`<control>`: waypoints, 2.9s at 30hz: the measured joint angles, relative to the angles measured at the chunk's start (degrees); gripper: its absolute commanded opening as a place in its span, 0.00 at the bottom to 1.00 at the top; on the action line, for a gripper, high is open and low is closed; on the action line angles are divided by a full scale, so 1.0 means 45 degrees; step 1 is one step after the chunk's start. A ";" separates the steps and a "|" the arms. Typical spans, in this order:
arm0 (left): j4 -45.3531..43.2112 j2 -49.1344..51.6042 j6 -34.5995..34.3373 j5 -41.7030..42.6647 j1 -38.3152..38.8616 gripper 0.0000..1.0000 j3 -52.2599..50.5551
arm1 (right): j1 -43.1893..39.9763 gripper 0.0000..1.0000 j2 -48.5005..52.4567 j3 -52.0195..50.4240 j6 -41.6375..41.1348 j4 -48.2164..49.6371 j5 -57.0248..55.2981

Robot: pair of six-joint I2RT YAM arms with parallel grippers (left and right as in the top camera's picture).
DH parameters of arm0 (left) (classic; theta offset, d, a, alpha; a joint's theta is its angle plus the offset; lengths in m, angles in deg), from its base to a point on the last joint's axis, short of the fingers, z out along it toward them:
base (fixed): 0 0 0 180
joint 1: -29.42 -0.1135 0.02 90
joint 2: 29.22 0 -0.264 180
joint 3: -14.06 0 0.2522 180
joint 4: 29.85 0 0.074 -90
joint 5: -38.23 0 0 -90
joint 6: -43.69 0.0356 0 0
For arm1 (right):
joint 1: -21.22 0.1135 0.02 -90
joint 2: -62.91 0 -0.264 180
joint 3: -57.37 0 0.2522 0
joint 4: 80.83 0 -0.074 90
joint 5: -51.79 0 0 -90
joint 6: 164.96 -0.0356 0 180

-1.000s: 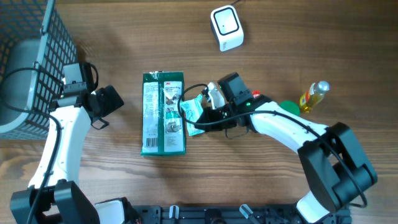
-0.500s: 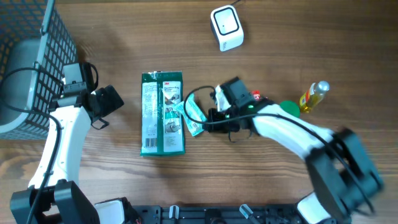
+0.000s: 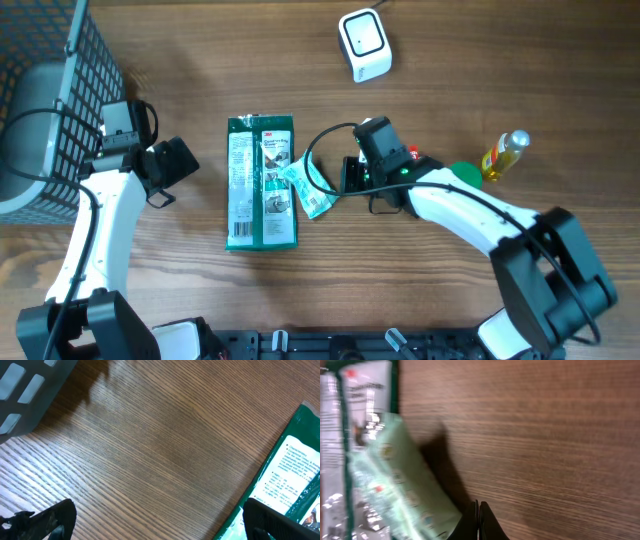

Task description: Scan the item barcode

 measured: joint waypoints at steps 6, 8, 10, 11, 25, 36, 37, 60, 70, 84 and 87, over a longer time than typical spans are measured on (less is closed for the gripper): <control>0.0000 0.0000 0.0000 0.0005 0.0000 1.00 0.0000 | 0.0005 0.04 0.0772 -0.0010 -0.0384 0.0078 0.1341; 0.0000 0.0000 0.0000 0.0000 0.0000 1.00 0.0005 | 0.0068 0.04 0.0792 -0.0010 -0.0427 -0.0223 0.2390; 0.0005 0.0000 0.0000 0.0000 0.0000 1.00 0.0000 | 0.0520 0.05 0.0792 -0.0015 -0.0486 -0.0879 0.3196; 0.0000 0.0000 0.0000 0.0000 0.0000 1.00 0.0005 | 0.0840 0.04 0.0792 -0.0015 -0.0491 -0.1001 0.3317; 0.0000 0.0000 0.0000 0.0000 0.0000 1.00 0.0005 | 0.1622 0.66 -0.1749 0.0957 0.0889 -0.2327 0.3337; 0.0000 0.0000 0.0000 0.0000 0.0000 1.00 0.0005 | 0.0690 0.64 -0.0767 0.1078 0.4838 -0.1088 0.0772; 0.0000 0.0000 0.0000 0.0000 0.0000 1.00 0.0005 | 0.0661 0.61 -0.0486 0.1078 0.4974 -0.0952 0.0651; 0.0000 0.0000 0.0000 0.0000 0.0000 1.00 0.0000 | 0.0491 0.04 0.1506 0.1141 0.4784 -0.0097 0.3147; 0.0000 0.0000 0.0000 0.0000 0.0000 1.00 0.0000 | -0.1190 0.04 -0.2118 0.1248 0.6411 -0.0175 0.5382; -0.0005 0.0000 0.0000 0.0005 0.0000 1.00 0.0000 | -0.1180 0.04 -0.2225 0.8961 1.3036 -0.2477 -0.3604; -0.0015 0.0000 0.0000 0.0005 0.0000 1.00 0.0005 | -0.1180 0.04 -0.0622 0.8932 1.3988 -0.1263 -0.5387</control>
